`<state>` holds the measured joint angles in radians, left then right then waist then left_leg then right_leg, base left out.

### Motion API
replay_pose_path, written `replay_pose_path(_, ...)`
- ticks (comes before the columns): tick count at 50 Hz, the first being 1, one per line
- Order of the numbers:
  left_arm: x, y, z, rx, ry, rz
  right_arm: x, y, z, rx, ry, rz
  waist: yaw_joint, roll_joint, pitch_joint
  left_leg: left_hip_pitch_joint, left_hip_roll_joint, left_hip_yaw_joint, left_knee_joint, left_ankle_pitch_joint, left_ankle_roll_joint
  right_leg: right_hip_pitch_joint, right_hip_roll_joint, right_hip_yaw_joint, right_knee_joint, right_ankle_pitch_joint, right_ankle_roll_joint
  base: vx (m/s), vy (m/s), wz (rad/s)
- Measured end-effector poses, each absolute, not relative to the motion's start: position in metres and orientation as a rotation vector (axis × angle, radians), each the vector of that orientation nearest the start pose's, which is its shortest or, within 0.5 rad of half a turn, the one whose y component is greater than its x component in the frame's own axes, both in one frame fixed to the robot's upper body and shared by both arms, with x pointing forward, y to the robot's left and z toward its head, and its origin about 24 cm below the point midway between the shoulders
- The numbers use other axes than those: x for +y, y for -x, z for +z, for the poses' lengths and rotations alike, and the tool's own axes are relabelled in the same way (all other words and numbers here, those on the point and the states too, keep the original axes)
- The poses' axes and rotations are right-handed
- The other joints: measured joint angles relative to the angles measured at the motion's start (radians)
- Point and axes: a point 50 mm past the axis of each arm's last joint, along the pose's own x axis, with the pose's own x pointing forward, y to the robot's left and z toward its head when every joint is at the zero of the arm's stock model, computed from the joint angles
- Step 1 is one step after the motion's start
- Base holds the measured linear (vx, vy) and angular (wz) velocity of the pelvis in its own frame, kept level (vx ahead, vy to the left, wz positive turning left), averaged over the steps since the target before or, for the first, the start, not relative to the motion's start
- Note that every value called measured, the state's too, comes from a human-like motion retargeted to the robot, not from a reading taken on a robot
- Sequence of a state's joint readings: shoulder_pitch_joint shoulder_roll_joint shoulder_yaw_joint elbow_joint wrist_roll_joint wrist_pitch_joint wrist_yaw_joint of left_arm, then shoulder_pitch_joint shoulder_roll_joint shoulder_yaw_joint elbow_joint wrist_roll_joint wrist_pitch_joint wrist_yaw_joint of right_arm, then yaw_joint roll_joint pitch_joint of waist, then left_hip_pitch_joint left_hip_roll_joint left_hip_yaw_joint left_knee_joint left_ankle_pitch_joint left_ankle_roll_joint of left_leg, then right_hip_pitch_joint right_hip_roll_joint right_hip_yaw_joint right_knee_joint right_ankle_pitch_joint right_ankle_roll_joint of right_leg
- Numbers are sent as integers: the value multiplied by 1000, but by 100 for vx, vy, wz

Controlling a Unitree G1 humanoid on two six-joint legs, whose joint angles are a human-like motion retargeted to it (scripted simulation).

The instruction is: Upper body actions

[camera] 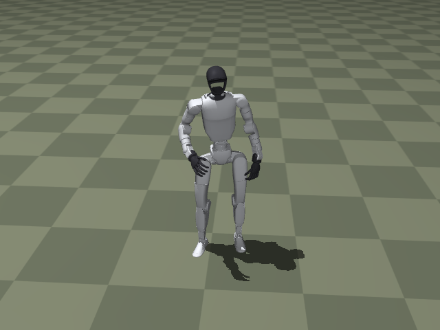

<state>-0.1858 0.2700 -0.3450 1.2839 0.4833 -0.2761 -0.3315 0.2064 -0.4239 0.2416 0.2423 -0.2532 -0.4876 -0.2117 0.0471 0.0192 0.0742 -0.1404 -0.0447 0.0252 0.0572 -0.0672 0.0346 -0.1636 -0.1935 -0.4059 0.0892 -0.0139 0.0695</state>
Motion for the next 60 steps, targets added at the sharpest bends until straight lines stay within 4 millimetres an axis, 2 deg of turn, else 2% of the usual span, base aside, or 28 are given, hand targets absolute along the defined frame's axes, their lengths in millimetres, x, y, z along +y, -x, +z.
replay_pose_path(7,190,-80,-168,1199,-431,-632,-182,-180,16,-180,359,78,-8,-4,-53,37,13,27,-18,-1,-6,43,23,-4,-38,3,-9,10,-1,-4)
replay_pose_path(14,195,-39,-175,1347,-337,-469,-176,-180,35,-278,271,39,7,-9,-66,60,24,42,-13,-5,-11,54,34,20,-30,-2,-19,4,-1,-15)
replay_pose_path(20,200,-28,-175,1418,-355,-483,-171,-181,44,-329,270,48,7,-10,-78,65,34,40,-9,-7,-18,60,41,24,-25,-8,-23,0,0,0)
replay_pose_path(28,196,-44,-175,1364,-452,-553,-171,-181,37,-311,333,30,12,-21,-92,68,44,45,-8,-6,-27,68,52,23,-29,-14,-32,2,-3,-1)
replay_pose_path(33,187,-54,-175,1320,-457,-577,-179,-178,11,-212,419,-41,8,-23,-95,72,49,48,-10,-3,-31,70,56,20,-25,-17,-37,0,0,0)
replay_pose_path(38,178,-62,-175,1281,-457,-595,-188,-168,-39,17,469,-99,0,-19,-98,73,53,47,-8,-3,-33,72,59,19,-20,-20,-41,0,0,0)
replay_pose_path(43,173,-62,-175,1237,-490,-586,-196,-147,-87,291,474,-157,-6,-16,-102,78,56,51,-9,-3,-36,75,63,24,-24,-20,-43,0,0,0)
replay_pose_path(49,175,-53,-176,1234,-531,-554,-207,-109,-133,646,600,-98,-10,-14,-107,82,59,57,-10,-4,-37,75,67,34,-27,-19,-45,0,0,0)
replay_pose_path(55,181,-43,-176,1289,-526,-543,-211,-73,-159,952,615,19,-13,-11,-107,84,61,60,-11,-5,-39,75,69,38,-29,-19,-46,0,0,0)
replay_pose_path(60,188,-37,-176,1318,-501,-488,-214,-54,-165,1061,638,30,-16,-10,-107,85,62,61,-11,-4,-40,76,69,36,-29,-20,-46,0,0,0)
